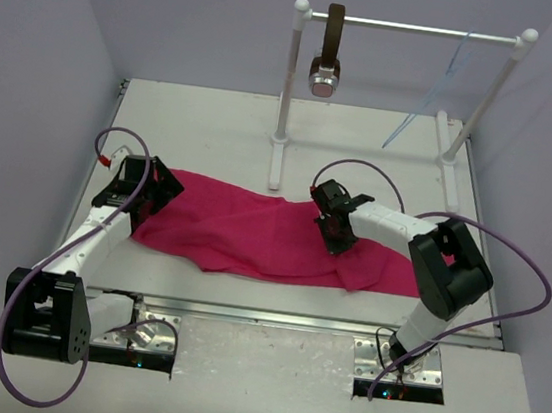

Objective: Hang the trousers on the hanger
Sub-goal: Fold the trousers at the center of the board.

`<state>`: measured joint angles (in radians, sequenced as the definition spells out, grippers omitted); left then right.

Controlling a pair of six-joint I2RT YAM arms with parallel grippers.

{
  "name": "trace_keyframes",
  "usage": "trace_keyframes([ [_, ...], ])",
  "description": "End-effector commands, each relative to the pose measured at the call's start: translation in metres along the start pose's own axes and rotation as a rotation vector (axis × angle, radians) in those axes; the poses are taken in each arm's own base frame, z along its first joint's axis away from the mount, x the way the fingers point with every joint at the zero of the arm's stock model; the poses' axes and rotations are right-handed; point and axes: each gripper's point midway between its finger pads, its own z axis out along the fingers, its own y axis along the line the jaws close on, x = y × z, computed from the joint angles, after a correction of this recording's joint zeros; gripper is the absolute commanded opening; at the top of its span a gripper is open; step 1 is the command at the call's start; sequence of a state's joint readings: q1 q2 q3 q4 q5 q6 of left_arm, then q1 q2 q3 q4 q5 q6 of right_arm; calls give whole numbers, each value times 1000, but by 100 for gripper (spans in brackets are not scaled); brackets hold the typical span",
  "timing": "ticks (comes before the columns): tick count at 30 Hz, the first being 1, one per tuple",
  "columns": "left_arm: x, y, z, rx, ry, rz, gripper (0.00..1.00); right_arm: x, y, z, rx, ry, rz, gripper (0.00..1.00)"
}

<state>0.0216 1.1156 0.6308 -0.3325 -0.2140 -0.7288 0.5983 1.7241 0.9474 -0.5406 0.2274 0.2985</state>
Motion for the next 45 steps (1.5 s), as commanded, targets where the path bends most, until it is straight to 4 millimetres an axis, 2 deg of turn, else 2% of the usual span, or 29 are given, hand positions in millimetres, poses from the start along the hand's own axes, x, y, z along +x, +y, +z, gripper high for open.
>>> trace_keyframes([
  [1,-10,-8,1,34,-27,2,100,-3,-7,-11,37,-7,-6,0],
  [6,-9,-7,1,31,-26,2,100,-15,-31,-44,91,-98,14,0],
  [9,-10,-7,0,32,-27,2,100,-9,-71,-59,146,-94,90,0],
  [10,-11,-7,0,31,-29,2,100,-4,-84,-58,160,-80,119,0],
  [13,-11,-7,-2,34,-34,2,100,19,-137,-69,215,-74,266,0],
  [14,-11,-7,-2,37,-34,0,100,36,-163,-70,261,-60,362,0],
  [17,-9,-12,-2,59,-23,-1,100,57,-210,-90,391,-156,675,5],
  [18,-8,-11,-2,58,-16,6,100,56,-228,-93,398,-231,778,7],
  [19,-9,-12,-2,58,-16,7,100,61,-229,-93,344,-261,860,7],
  [21,-10,-10,-3,46,-22,11,100,45,-238,-99,143,-442,1058,27],
  [23,-10,-11,-5,58,-24,11,100,36,-247,-105,17,-479,1202,39],
  [25,-10,-13,-7,74,-26,12,100,20,-253,-111,-45,-508,1230,54],
  [26,-10,-11,-8,70,-28,11,100,8,-259,-124,-57,-548,1224,61],
  [28,-9,-11,-7,72,-30,10,100,-5,-265,-148,-47,-618,1197,99],
  [29,-7,-9,-6,69,-27,8,100,-14,-266,-163,-31,-664,1160,99],
  [30,-7,-10,-5,72,-27,5,100,-31,-253,-184,-42,-738,1066,99],
  [31,-7,-10,-5,71,-24,4,100,-42,-239,-196,-59,-770,991,99],
  [33,-5,-11,-4,76,-17,-5,100,-71,-173,-214,-221,-775,745,99],
  [34,-4,-11,-4,79,-14,-8,100,-78,-134,-215,-293,-741,616,99],
  [36,-3,-12,-3,81,-12,-13,100,-65,-69,-200,-338,-619,395,99],
  [38,-3,-13,-4,87,-8,-11,100,-33,-66,-157,-52,-501,258,99],
  [40,-3,-13,-5,87,-11,-11,100,-10,-63,-134,7,-413,216,99],
  [41,-4,-13,-5,89,-15,-11,100,-2,-51,-121,-21,-368,194,99],
  [43,-5,-14,-6,93,-20,-13,100,1,-41,-102,35,-335,131,99],
  [45,-4,-13,-4,89,-15,-12,100,-3,-46,-92,147,-323,103,99],
])
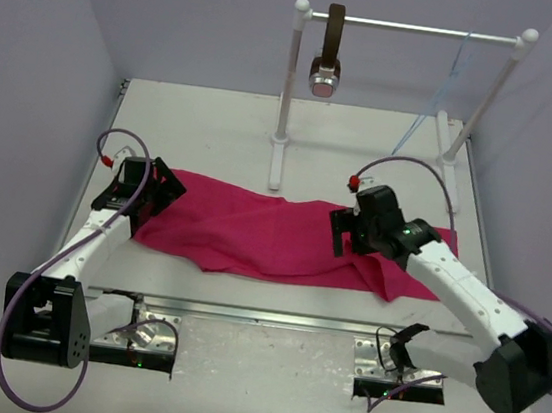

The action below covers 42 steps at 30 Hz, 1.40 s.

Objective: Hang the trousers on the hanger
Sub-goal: Fold the trousers at the center of the board.

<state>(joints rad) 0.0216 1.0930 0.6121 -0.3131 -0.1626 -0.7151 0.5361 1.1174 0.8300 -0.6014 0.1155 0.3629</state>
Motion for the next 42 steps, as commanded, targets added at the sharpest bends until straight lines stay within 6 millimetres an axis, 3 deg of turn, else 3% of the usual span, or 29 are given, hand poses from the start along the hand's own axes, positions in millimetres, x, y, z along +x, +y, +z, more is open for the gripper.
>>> trace_keyframes([
  [1,-9,-7,-1,36,-34,-19,100,7,-42,21,373,42,-137,99],
  [4,-7,-1,0,17,-34,-10,100,-11,-52,23,501,18,-110,99],
  [8,-7,3,1,1,-43,-11,100,-18,-49,37,528,44,-99,99],
  [13,-6,-1,3,12,-30,-9,100,10,-60,62,633,155,-103,99],
  [19,-6,-1,4,9,-28,-2,100,31,-44,92,541,188,-53,93],
  [20,-6,-1,4,9,-27,-2,100,32,-47,94,555,195,-61,86],
  [21,-7,-1,5,8,-27,0,100,33,-51,93,574,206,-71,69],
  [22,-6,0,5,6,-26,4,100,34,-56,92,597,213,-77,45],
  [23,-7,-1,5,7,-28,4,100,34,-63,86,618,209,-70,19],
  [24,-7,-1,5,7,-29,4,100,33,-67,83,635,205,-72,3],
  [25,-6,-1,5,10,-28,5,100,35,-79,74,660,202,-56,0],
  [29,-6,-4,4,25,-22,4,100,20,-122,29,704,159,-2,0],
  [34,-4,-7,3,49,-20,-5,100,-25,-180,-35,797,68,-23,0],
  [39,-1,-6,3,54,-11,3,100,-61,-200,-90,871,-52,-18,1],
  [40,0,-5,3,52,-8,6,100,-63,-202,-89,865,-58,-28,9],
  [42,-1,-8,1,65,-12,5,100,-56,-220,-86,869,-23,-7,13],
])
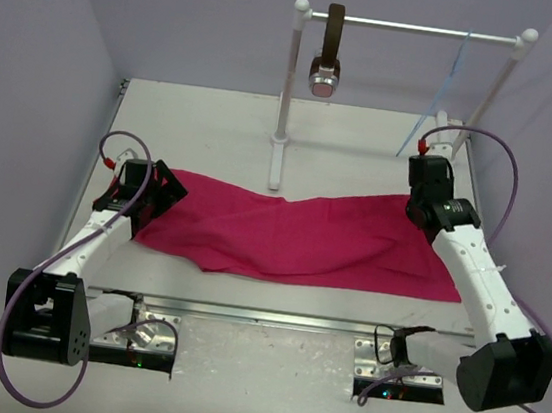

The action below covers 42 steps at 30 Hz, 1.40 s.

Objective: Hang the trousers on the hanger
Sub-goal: Fold the trousers at the center of the board.

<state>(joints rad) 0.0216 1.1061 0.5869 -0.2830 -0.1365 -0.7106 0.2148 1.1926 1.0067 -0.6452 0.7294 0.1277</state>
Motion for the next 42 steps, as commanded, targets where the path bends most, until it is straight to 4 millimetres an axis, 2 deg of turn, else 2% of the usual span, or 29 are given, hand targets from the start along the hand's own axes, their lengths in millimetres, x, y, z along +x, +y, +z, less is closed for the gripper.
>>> trace_keyframes([
  [1,-9,-9,-4,55,-35,0,100,-2,-35,19,51,32,-43,13],
  [3,-10,-12,-5,68,-35,0,100,15,-31,44,40,125,-36,10],
  [5,-10,-13,-6,72,-32,4,100,27,-27,66,30,204,50,10],
  [7,-11,-13,-8,74,-34,7,100,35,-30,88,43,270,129,22],
  [8,-10,-12,-9,74,-36,9,100,35,-39,97,64,291,191,25],
  [10,-12,-11,-11,76,-48,9,100,41,-46,106,84,366,256,41],
  [11,-11,-9,-11,70,-50,8,100,34,-50,105,89,349,289,54],
  [13,-13,-9,-10,69,-64,2,100,6,-54,97,60,237,367,71],
  [14,-13,-8,-10,67,-63,1,100,-3,-56,91,49,200,393,88],
  [15,-13,-9,-9,65,-62,1,100,-14,-53,84,8,167,418,98],
  [17,-13,-6,-7,45,-61,1,100,-48,-31,55,-87,64,370,99],
  [19,-14,-4,-7,29,-63,-4,100,-54,6,28,-196,21,258,99],
  [21,-15,6,-9,-35,-65,-30,100,-23,69,-3,-357,47,112,99],
  [23,-25,12,-14,-107,-90,-83,100,14,106,-15,-419,56,20,99],
  [25,-22,31,-18,-212,-90,-117,100,50,133,-19,-472,91,-43,99],
  [27,-30,39,-28,-290,-102,-123,100,88,182,-39,-613,109,-90,99],
  [28,-32,40,-30,-300,-107,-126,100,98,194,-47,-644,123,-106,99],
  [30,-32,41,-35,-303,-105,-129,100,106,223,-67,-706,92,-167,98],
  [35,-19,45,-41,-273,-80,-139,100,119,276,-95,-830,13,-306,99],
  [40,21,64,-28,-319,13,-246,100,112,284,-86,-757,-32,-259,99],
  [42,36,57,-14,-270,65,-270,100,107,292,-86,-792,-24,-221,99],
])
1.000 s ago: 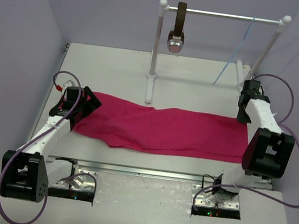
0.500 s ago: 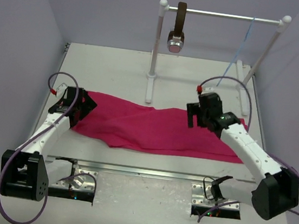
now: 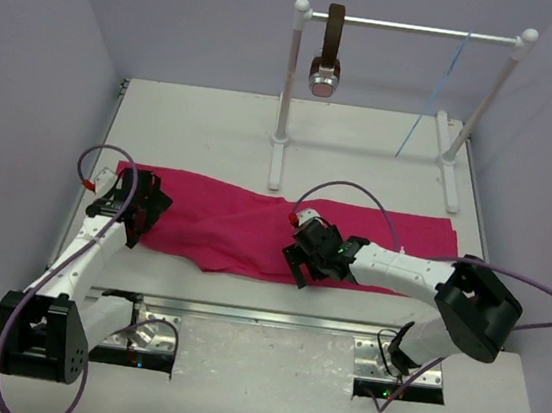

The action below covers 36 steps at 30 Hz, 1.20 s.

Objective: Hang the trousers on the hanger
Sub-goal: Fold the trousers at the center of the board.

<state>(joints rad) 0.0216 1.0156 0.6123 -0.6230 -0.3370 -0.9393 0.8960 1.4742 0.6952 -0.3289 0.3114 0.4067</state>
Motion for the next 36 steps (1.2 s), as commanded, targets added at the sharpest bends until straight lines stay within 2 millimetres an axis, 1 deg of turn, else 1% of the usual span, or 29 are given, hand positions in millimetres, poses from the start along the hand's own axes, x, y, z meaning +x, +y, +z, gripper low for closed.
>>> trace_keyframes([
  [1,33,-8,18,45,133,-93,100,-45,6,5,-28,-136,123,99],
  [2,43,-8,25,25,174,-97,100,-50,9,7,-39,-146,118,99],
  [4,50,-11,35,1,213,-99,100,-46,14,16,-52,-110,86,99],
  [6,52,-7,44,-75,234,-86,100,-39,18,21,-72,-51,14,99],
  [8,57,9,51,-188,247,-64,100,-19,19,27,-80,16,-19,98],
  [9,58,13,55,-225,254,-60,100,-15,22,28,-96,27,-24,98],
  [10,60,20,57,-270,253,-56,100,-10,24,30,-113,35,-25,95],
  [11,61,33,59,-341,245,-48,100,0,24,31,-121,61,-29,84],
  [12,63,42,62,-395,244,-46,100,7,25,31,-128,82,-32,73],
  [14,64,51,64,-450,238,-54,100,13,24,26,-131,101,-29,56],
  [16,61,58,62,-492,215,-60,100,16,23,20,-132,102,-23,40],
  [18,54,62,59,-513,175,-69,100,16,21,12,-135,86,-21,26],
  [19,51,59,59,-506,164,-83,100,13,21,9,-138,75,-19,18],
  [21,42,58,54,-499,123,-100,100,16,20,2,-155,68,-24,3],
  [22,38,56,52,-487,108,-107,100,17,22,0,-164,67,-26,0],
  [23,35,55,50,-482,95,-113,100,19,22,-1,-167,74,-23,0],
  [27,21,51,44,-469,44,-123,100,19,27,-12,-210,69,6,0],
  [30,16,42,45,-421,38,-110,100,16,32,-23,-253,32,29,0],
  [31,16,41,45,-413,40,-100,100,14,33,-24,-261,22,33,7],
  [32,17,38,45,-400,48,-97,100,14,33,-24,-265,14,28,29],
  [33,19,37,47,-385,59,-85,100,10,34,-22,-270,-6,22,68],
  [34,22,35,48,-366,71,-77,100,7,35,-18,-268,-14,11,90],
  [35,24,31,50,-343,82,-75,100,6,35,-13,-260,-8,-2,99],
  [36,25,31,51,-339,86,-72,100,2,36,-11,-252,0,-3,99],
])
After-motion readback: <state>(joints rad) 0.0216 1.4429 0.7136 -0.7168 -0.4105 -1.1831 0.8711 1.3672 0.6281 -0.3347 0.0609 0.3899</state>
